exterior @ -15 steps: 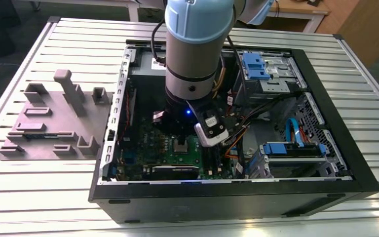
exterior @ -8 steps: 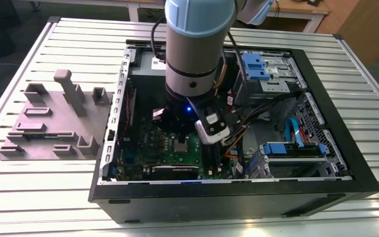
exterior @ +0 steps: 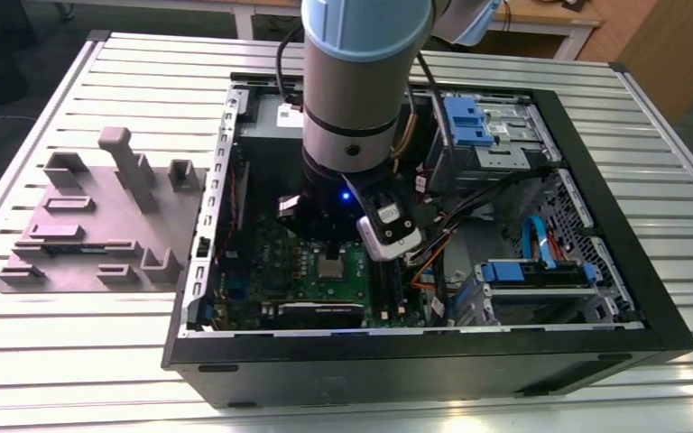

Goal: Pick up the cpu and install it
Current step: 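Close the cpu cover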

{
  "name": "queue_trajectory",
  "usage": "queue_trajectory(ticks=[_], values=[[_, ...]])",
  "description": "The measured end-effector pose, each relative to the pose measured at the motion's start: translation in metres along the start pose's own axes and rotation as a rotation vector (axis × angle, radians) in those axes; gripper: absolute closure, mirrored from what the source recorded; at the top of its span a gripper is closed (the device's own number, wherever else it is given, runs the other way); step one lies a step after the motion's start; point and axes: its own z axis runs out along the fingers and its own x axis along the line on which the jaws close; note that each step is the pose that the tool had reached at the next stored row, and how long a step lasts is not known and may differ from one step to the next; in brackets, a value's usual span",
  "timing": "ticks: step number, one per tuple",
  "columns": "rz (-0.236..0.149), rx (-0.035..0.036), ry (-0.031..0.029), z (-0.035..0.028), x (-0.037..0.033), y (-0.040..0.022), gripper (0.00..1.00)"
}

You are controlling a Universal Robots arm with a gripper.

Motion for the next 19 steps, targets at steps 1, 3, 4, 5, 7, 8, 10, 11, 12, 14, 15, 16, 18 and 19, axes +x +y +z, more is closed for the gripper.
queue_trajectory(ticks=[1,3,4,5,7,8,10,11,12,14,15,16,18,19], values=[[0.000,0.0000,0.0000,0.0000,0.0000,0.0000,0.90],[0.000,0.0003,0.0001,-0.0005,0.0000,0.0000,0.90],[0.000,0.0004,0.0002,-0.0009,0.0000,-0.0001,0.90],[0.000,0.0003,0.0001,-0.0013,0.0000,-0.0001,0.90],[0.000,0.0001,0.0000,-0.0023,0.0000,0.0000,0.90],[0.000,0.0002,0.0000,-0.0031,0.0000,0.0000,0.90],[0.000,0.0001,0.0000,-0.0046,0.0001,0.0000,0.90],[0.000,0.0001,0.0000,-0.0054,0.0001,0.0000,0.90],[0.000,0.0001,0.0000,-0.0063,0.0001,0.0000,0.90],[0.000,0.0000,0.0000,-0.0081,0.0001,-0.0001,0.90],[0.000,0.0000,0.0000,-0.0086,0.0001,0.0000,0.90],[0.000,-0.0002,-0.0001,-0.0085,0.0001,0.0000,0.90],[0.000,-0.0002,-0.0001,-0.0086,0.0001,0.0000,0.90],[0.000,0.0000,-0.0001,-0.0087,0.0001,-0.0001,0.90]])
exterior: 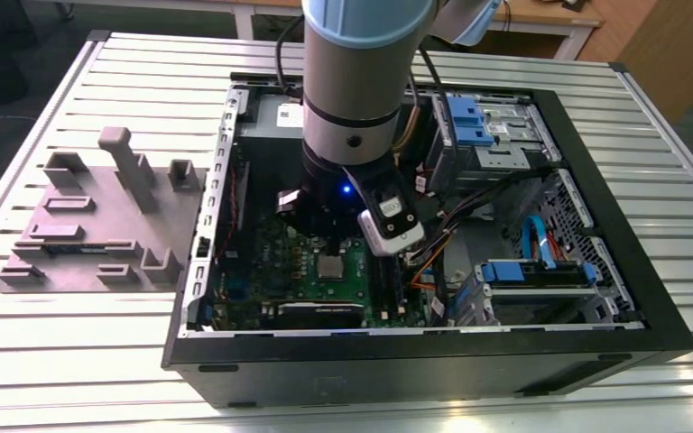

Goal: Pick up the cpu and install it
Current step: 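Close the cpu cover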

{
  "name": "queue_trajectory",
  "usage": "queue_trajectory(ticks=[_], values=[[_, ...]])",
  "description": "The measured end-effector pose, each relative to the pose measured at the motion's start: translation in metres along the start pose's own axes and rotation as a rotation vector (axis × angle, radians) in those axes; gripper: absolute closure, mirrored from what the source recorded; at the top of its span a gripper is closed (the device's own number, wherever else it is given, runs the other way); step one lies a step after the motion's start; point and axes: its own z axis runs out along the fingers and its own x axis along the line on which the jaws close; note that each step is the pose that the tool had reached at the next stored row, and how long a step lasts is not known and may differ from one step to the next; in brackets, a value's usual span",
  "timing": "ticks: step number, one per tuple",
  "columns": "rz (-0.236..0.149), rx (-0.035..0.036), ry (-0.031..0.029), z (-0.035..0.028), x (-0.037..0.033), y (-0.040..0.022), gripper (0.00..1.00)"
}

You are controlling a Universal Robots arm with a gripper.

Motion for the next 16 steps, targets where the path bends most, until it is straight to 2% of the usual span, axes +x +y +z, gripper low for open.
queue_trajectory(ticks=[12,16], values=[[-0.001,0.0000,0.0001,-0.0004,0.0000,0.0000,0.90],[-0.051,0.0009,-0.0001,-0.0005,0.0000,-0.0001,0.90]])
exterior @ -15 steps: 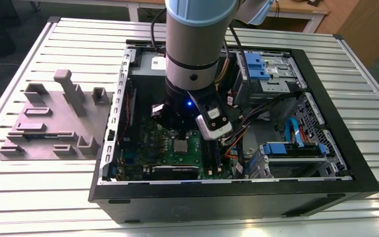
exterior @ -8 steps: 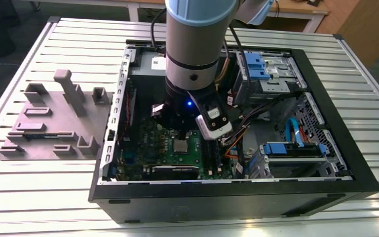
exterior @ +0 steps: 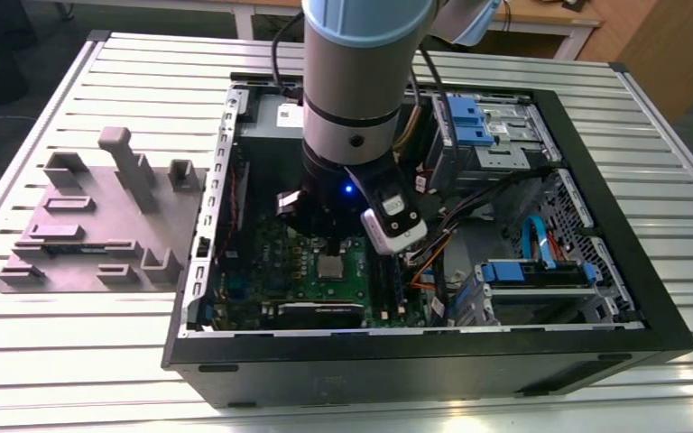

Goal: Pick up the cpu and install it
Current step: 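Close the cpu cover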

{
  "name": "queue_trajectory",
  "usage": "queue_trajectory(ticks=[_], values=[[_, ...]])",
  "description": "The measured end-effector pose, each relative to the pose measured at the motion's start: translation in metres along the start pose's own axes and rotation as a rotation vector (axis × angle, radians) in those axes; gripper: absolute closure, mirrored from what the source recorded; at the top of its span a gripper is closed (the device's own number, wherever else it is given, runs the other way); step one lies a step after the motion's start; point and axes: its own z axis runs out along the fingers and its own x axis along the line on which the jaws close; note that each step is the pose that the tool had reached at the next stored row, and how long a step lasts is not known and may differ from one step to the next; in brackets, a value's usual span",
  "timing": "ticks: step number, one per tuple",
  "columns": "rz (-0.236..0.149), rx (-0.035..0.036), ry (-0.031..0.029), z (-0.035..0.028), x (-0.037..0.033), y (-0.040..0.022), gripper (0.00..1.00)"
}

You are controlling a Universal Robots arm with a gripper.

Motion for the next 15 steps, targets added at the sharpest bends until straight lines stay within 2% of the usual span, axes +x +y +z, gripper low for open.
queue_trajectory(ticks=[2,9,15], values=[[-0.007,0.0002,0.0000,-0.0006,0.0000,0.0000,0.90],[-0.008,-0.0001,-0.0002,-0.0095,0.0001,0.0000,0.90],[-0.008,-0.0001,-0.0002,-0.0103,0.0001,0.0000,0.90]])
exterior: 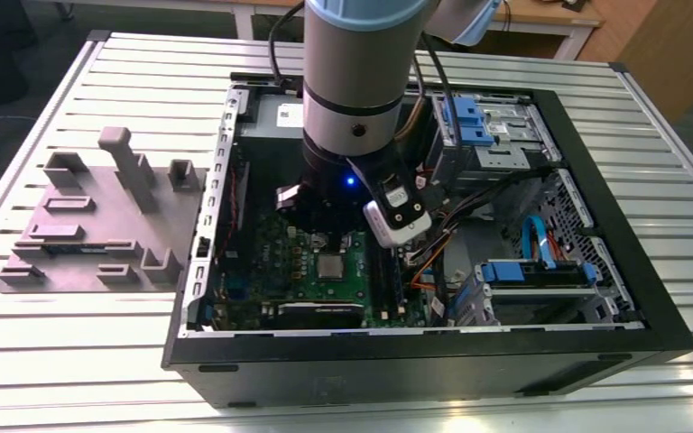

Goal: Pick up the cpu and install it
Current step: 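Close the cpu cover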

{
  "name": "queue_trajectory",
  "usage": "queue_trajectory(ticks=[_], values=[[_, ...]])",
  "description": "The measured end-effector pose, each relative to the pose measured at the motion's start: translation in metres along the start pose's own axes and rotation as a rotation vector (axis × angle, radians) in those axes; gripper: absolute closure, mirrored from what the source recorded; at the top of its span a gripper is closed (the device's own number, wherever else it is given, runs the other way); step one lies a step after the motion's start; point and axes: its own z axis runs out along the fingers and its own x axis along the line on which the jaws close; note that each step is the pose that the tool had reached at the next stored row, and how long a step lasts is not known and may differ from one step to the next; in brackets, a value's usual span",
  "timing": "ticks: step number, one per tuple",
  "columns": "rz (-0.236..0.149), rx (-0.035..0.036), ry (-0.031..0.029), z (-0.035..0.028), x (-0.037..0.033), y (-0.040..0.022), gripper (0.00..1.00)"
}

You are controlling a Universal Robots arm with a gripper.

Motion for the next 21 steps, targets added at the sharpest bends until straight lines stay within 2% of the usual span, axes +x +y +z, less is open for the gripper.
queue_trajectory(ticks=[8,21], values=[[-0.007,0.0001,0.0000,-0.0001,0.0000,0.0000,0.90],[-0.153,0.0019,-0.0007,-0.0001,0.0000,0.0000,0.90]])
